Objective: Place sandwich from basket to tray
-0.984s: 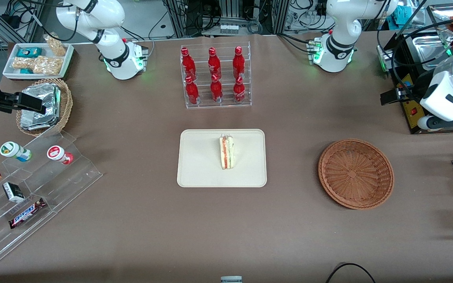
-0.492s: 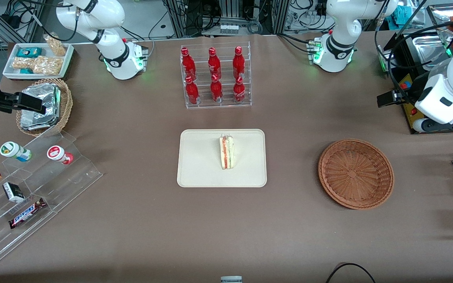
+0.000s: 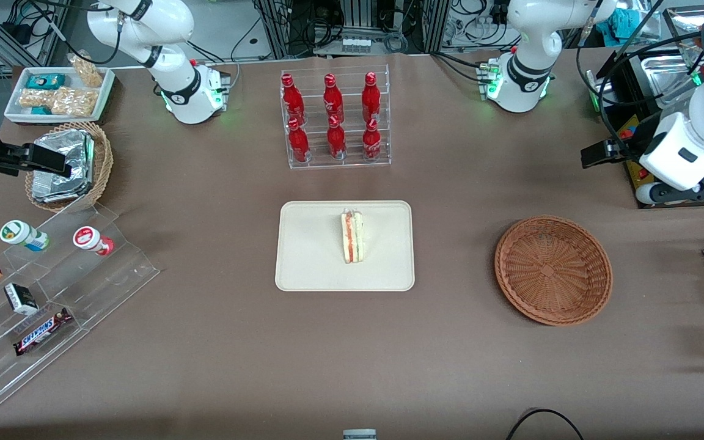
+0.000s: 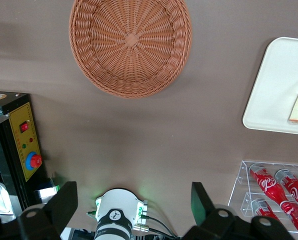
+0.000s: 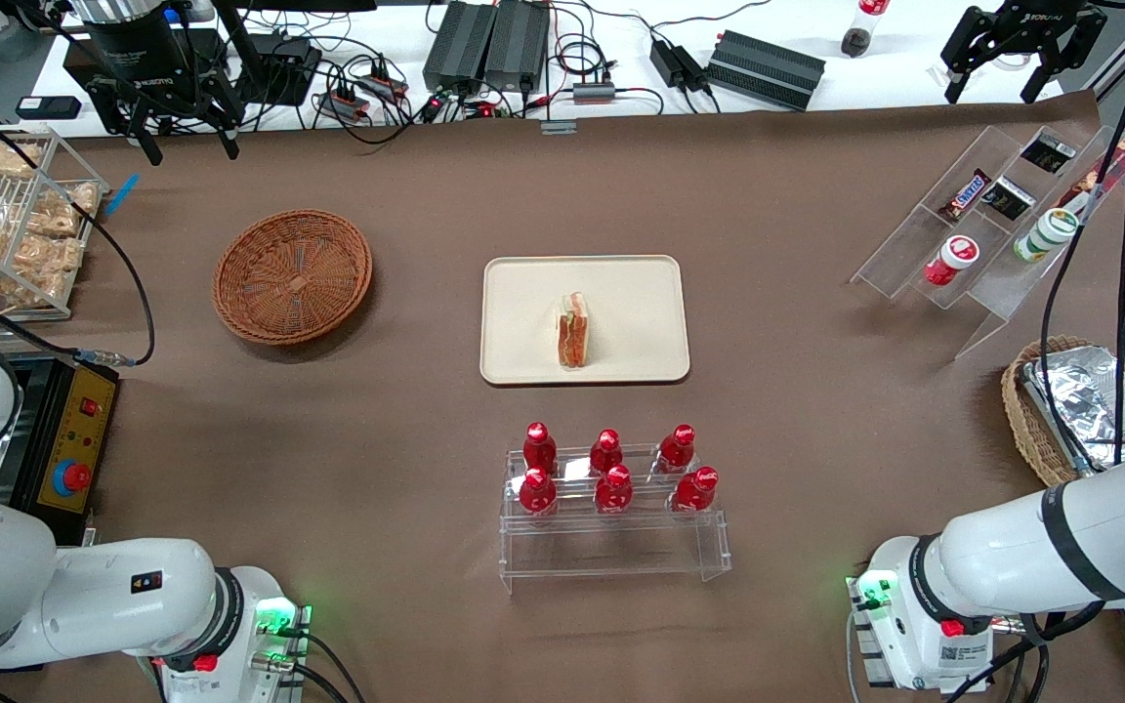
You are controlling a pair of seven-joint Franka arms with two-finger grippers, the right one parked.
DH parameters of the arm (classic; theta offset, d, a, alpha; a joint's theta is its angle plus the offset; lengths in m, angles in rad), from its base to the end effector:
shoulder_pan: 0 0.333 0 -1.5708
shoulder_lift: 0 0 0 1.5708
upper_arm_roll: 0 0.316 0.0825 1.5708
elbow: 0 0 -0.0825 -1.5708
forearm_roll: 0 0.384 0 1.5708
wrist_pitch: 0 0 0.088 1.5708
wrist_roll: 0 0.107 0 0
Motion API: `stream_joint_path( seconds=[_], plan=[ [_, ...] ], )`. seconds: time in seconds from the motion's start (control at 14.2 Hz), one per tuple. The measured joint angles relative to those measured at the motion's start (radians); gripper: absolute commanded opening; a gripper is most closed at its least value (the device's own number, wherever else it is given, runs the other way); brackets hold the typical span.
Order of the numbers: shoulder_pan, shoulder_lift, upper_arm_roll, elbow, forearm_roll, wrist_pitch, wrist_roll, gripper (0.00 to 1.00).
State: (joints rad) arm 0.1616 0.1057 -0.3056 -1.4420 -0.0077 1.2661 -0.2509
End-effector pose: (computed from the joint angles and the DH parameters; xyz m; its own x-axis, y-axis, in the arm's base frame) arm 0.5464 -0.0706 0.6052 0.9562 0.1028 -0.2742 0.0985 -0.9947 -0.0296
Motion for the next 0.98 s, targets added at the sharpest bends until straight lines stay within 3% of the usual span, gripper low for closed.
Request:
stream_joint_path(
  seconds=[0.35, 0.63, 0.98],
  plan=[
    [0.025, -0.016, -0.017, -0.024, 0.002, 0.01, 0.0, 1.0],
    [0.025, -0.096, -0.02, -0.153, 0.003, 0.1, -0.019, 1.0],
    [0.039, -0.098, -0.02, -0.158, 0.003, 0.124, -0.052, 1.0]
  ],
)
